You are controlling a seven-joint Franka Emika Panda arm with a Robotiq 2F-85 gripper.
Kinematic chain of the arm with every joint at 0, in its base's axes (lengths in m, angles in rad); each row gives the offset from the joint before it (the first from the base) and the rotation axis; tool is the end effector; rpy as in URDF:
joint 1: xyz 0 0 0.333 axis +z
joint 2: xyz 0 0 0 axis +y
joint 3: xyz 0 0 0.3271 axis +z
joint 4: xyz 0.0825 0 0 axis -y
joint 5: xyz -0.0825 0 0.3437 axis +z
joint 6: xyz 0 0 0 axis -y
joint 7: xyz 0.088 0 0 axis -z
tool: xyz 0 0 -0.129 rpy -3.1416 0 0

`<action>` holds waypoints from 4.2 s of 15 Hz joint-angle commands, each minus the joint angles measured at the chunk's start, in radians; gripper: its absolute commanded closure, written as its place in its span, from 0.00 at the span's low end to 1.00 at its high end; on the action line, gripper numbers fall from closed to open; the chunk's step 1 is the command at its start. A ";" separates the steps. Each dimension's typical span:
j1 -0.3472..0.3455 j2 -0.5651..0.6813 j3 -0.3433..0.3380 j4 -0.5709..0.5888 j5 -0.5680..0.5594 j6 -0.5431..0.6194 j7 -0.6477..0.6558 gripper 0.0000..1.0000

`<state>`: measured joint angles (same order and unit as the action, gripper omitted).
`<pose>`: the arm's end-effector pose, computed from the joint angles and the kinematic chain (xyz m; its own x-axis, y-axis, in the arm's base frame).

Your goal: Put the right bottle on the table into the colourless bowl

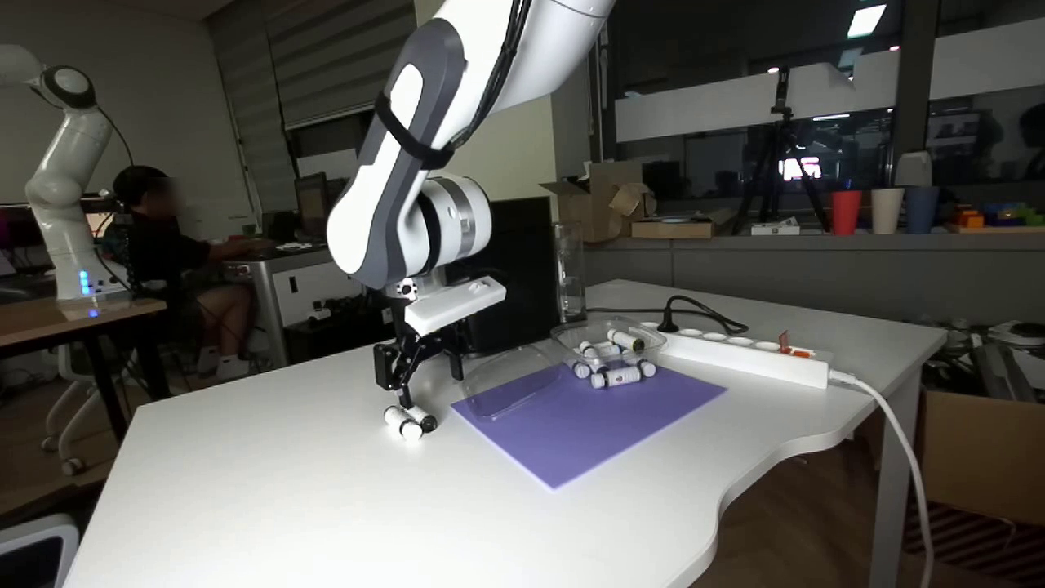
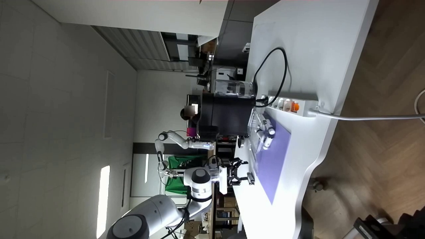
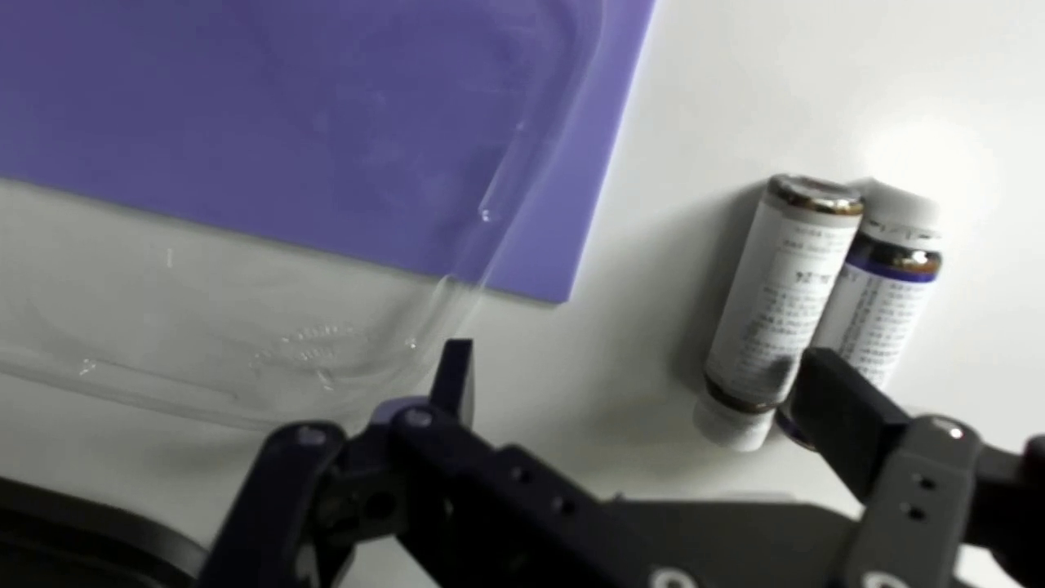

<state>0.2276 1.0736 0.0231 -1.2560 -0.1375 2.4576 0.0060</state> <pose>0.7154 0.1765 0.1234 0.9362 0.3284 0.1251 0.3206 -0.9440 0.0786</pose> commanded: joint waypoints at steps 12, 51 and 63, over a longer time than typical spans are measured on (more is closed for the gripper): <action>0.002 0.080 -0.007 0.181 0.004 -0.162 0.008 0.26; -0.024 0.120 0.015 0.236 0.035 -0.152 -0.016 0.89; -0.108 -0.068 0.007 0.099 0.070 -0.090 -0.027 0.93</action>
<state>0.1525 1.0917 0.0506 -1.0574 -0.0786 2.3261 -0.0501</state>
